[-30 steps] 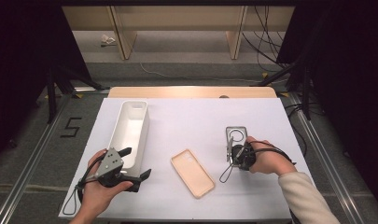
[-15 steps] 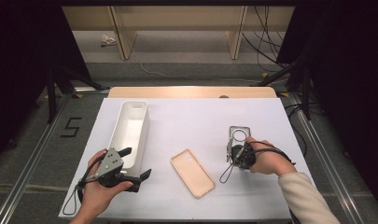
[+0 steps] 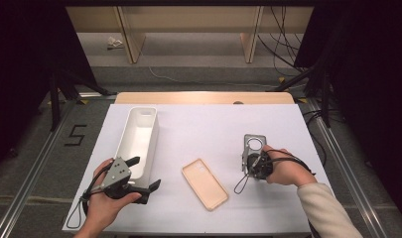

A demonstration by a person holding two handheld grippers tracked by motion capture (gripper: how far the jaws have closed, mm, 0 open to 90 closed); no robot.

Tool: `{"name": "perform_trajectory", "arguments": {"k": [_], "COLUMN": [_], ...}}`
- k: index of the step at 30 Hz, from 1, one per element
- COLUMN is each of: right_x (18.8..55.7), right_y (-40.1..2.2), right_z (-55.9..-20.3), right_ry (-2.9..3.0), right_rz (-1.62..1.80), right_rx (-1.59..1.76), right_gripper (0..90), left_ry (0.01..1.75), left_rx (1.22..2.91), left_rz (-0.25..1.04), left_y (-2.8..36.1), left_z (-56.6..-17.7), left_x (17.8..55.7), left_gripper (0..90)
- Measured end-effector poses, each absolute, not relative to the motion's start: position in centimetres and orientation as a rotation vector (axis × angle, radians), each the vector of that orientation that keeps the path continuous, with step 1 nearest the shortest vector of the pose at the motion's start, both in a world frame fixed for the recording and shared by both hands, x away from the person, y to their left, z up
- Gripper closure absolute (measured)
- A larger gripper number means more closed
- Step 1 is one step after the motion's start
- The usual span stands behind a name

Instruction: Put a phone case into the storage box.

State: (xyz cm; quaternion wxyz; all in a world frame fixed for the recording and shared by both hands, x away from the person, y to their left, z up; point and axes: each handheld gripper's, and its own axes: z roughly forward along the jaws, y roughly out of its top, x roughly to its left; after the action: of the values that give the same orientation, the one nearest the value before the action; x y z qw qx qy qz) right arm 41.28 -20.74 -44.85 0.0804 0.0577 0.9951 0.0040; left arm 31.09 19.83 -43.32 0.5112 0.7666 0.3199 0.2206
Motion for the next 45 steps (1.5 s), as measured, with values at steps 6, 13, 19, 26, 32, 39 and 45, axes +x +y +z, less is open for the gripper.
{"name": "perform_trajectory", "arguments": {"k": [6, 13, 19, 26, 32, 39, 45], "right_x": [41.3, 41.2, 41.1, 41.0, 40.8, 40.7, 40.5], "right_y": [-20.9, -21.2, -21.4, -21.8, -22.3, -22.9, -23.0], "right_z": [-44.3, -43.7, -43.4, -42.8, -42.5, -42.0, -41.8], "right_ry": [2.967, 2.949, 2.951, 2.929, 2.915, 2.871, 2.810], "right_rz": [0.050, 0.098, 0.165, 0.289, 0.449, 0.628, 0.811], "right_rx": [0.186, 0.215, 0.244, 0.284, 0.323, 0.362, 0.373], "right_gripper": [88.9, 88.9, 89.0, 89.0, 89.0, 89.1, 89.1], "left_ry": [0.772, 0.769, 0.770, 0.769, 0.770, 0.772, 0.771], "left_rx": [1.842, 1.842, 1.839, 1.840, 1.842, 1.840, 1.850], "left_rz": [0.532, 0.534, 0.536, 0.537, 0.539, 0.543, 0.538], "left_y": [19.8, 19.9, 19.9, 19.9, 19.9, 19.9, 19.8], "left_z": [-43.3, -43.3, -43.3, -43.3, -43.3, -43.2, -43.2], "left_x": [31.1, 31.1, 31.1, 31.1, 31.2, 31.2, 31.3], "left_gripper": [0.3, 0.3, 0.3, 0.3, 0.3, 0.3, 0.3]}}
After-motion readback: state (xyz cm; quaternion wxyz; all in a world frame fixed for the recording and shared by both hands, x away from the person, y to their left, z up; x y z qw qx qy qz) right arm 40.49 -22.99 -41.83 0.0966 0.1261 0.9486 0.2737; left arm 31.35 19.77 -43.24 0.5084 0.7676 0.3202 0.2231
